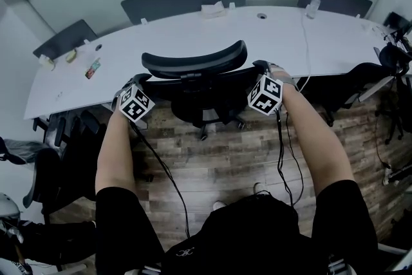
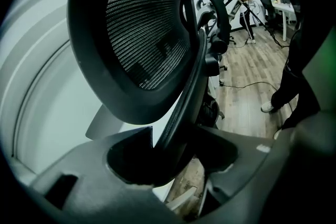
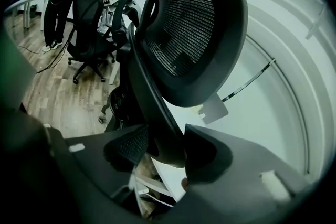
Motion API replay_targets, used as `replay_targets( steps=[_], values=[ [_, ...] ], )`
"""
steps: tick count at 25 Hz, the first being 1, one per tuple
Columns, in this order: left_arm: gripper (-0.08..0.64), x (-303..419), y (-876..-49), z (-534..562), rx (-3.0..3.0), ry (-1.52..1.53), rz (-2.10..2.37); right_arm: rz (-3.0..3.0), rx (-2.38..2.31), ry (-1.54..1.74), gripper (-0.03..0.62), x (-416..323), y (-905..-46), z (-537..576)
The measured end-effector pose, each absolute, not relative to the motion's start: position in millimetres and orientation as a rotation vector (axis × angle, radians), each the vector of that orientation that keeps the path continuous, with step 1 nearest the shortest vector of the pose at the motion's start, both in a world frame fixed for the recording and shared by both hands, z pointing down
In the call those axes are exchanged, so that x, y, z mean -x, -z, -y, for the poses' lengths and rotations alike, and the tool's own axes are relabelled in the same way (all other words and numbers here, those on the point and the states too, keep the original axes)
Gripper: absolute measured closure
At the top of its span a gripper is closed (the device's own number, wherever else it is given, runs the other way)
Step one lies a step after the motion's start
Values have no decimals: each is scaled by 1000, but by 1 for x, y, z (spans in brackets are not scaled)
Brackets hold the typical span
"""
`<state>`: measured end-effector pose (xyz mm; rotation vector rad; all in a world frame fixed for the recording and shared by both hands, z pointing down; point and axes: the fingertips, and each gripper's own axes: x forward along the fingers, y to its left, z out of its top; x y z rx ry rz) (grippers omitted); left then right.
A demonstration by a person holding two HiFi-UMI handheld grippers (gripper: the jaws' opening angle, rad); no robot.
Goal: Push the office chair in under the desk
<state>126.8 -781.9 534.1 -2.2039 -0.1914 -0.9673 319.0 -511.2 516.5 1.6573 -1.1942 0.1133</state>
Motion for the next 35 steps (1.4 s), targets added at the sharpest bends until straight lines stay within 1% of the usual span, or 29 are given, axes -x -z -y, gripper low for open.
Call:
replay_targets(
  steps=[9, 11, 15, 16, 18, 19, 20, 21, 22, 23, 24, 30, 35],
  values=[
    [321, -129, -531, 781, 2222, 898, 185, 1176, -1645, -179, 365, -321, -517, 512],
    [300, -128, -530, 782, 2252, 898, 117, 1180, -1649, -179, 365, -320, -517, 513],
    [223, -120, -518, 788, 2371, 907, -113, 1176, -1672, -118, 360, -319, -517, 510],
    [223, -116, -511, 787, 2411, 880, -167, 1171, -1688, -97, 356, -319, -515, 509],
    [265, -105, -491, 784, 2505, 787, -289, 1173, -1773, -47, 341, -313, -507, 506],
    [302, -98, -477, 783, 2556, 727, -366, 1182, -1842, -15, 350, -309, -499, 502],
    [331, -91, -462, 781, 2602, 661, -456, 1193, -1923, 14, 400, -305, -489, 497],
    [371, -84, -447, 779, 2637, 593, -555, 1206, -2008, 31, 465, -301, -479, 490],
    [438, -77, -433, 776, 2666, 529, -648, 1221, -2095, 35, 531, -298, -470, 483],
    [536, -69, -421, 770, 2696, 478, -723, 1242, -2182, 32, 582, -294, -461, 476],
    [551, -64, -412, 760, 2736, 443, -766, 1269, -2266, 27, 584, -288, -452, 469],
    [551, -55, -384, 661, 2998, 259, -725, 1470, -2631, -42, 586, -230, -403, 434],
    [551, -51, -385, 570, 3068, 226, -636, 1557, -2687, -66, 588, -178, -386, 404]
  ],
)
